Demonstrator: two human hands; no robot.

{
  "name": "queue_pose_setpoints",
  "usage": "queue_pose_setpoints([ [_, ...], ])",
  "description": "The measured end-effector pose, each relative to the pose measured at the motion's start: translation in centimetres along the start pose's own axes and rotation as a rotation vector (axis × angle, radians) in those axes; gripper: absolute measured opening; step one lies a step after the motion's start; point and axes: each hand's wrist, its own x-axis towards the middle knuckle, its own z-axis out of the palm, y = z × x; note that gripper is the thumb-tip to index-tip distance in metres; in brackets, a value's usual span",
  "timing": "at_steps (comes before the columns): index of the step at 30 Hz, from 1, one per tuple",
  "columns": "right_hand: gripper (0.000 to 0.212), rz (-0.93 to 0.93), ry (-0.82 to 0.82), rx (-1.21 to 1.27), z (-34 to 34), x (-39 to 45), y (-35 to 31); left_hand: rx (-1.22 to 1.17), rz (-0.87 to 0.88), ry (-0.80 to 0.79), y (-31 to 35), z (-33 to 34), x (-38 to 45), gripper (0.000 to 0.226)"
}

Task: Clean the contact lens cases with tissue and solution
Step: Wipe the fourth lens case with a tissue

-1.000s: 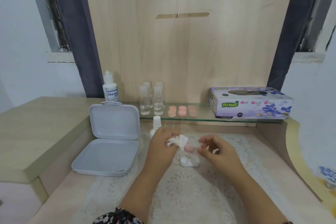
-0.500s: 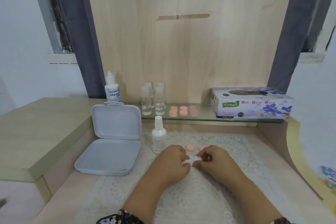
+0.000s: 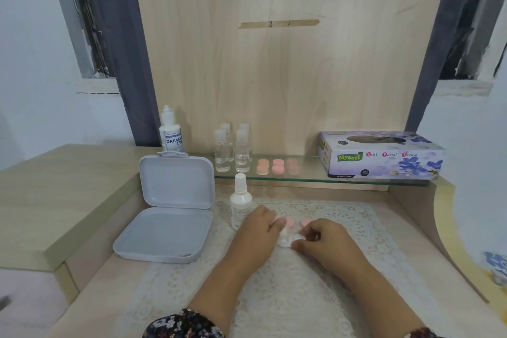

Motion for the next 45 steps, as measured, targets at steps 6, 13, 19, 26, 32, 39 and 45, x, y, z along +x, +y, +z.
queue_pose_setpoints([
  [6, 0.019, 0.011, -0.027, 0.011, -0.2, 0.2, 0.0, -0.013, 0.118, 0.246, -0.4, -0.5, -0.5, 0.012],
  [13, 0.021, 0.012, -0.025, 0.018, -0.2, 0.1, -0.1, 0.129, 0.240, -0.021, -0.4, 0.4, -0.7, 0.026],
  [19, 0.020, 0.037, -0.020, 0.019, -0.2, 0.1, -0.1, 0.226, 0.119, -0.071, -0.2, 0.0, -0.6, 0.032],
  [26, 0.021, 0.042, -0.012, 0.028, 0.0, 0.0, -0.4, 0.307, 0.039, -0.118, 0.2, 0.6, 0.1, 0.026],
  [32, 0.024, 0.043, -0.029, 0.039, -0.2, 0.1, -0.2, -0.158, -0.043, 0.077, 0.3, 0.0, 0.1, 0.023],
  [39, 0.023, 0.050, -0.025, 0.059, -0.1, 0.2, 0.0, 0.096, 0.203, 0.083, -0.4, 0.1, -0.8, 0.024],
  [45, 0.022, 0.066, -0.029, 0.069, 0.0, 0.3, 0.0, 0.322, 0.242, -0.012, -0.5, 0.4, -0.9, 0.024],
])
